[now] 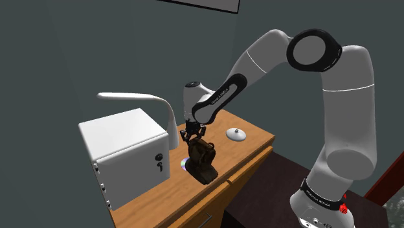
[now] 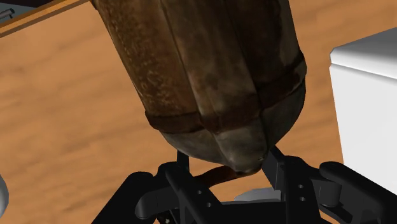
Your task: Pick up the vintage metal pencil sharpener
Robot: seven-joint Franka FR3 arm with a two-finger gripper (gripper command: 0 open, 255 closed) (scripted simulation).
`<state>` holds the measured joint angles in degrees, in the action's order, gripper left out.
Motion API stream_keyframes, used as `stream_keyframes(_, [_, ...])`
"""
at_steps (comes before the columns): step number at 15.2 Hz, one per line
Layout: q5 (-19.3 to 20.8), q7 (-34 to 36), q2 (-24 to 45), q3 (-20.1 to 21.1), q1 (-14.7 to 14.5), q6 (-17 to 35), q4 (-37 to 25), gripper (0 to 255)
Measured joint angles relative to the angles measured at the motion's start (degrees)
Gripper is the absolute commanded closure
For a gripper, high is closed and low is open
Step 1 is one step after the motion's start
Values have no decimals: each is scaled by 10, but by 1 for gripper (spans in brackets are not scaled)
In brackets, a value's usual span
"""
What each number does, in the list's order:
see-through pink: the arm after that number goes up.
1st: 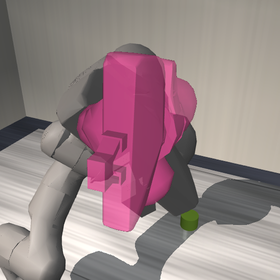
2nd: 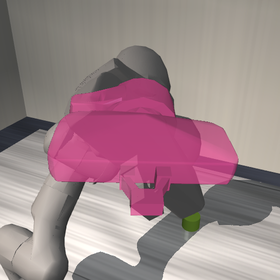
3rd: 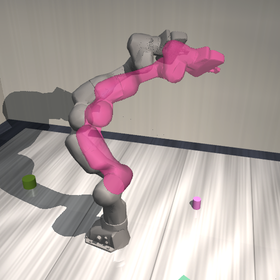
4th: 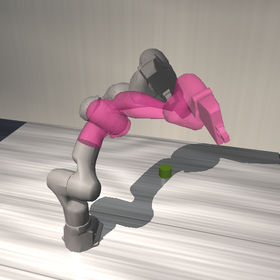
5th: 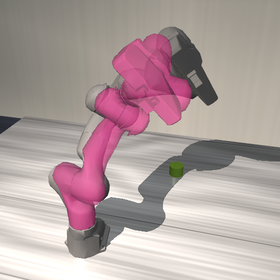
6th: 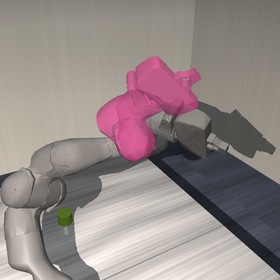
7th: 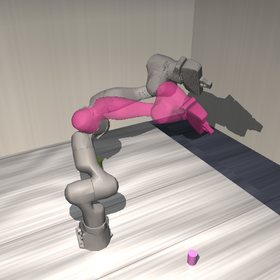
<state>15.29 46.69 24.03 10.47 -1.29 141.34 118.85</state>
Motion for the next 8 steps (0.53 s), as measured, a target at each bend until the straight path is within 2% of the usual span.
stream_keyframes(8, [-20, -18, -45, 10, 8, -44, -1, 255])
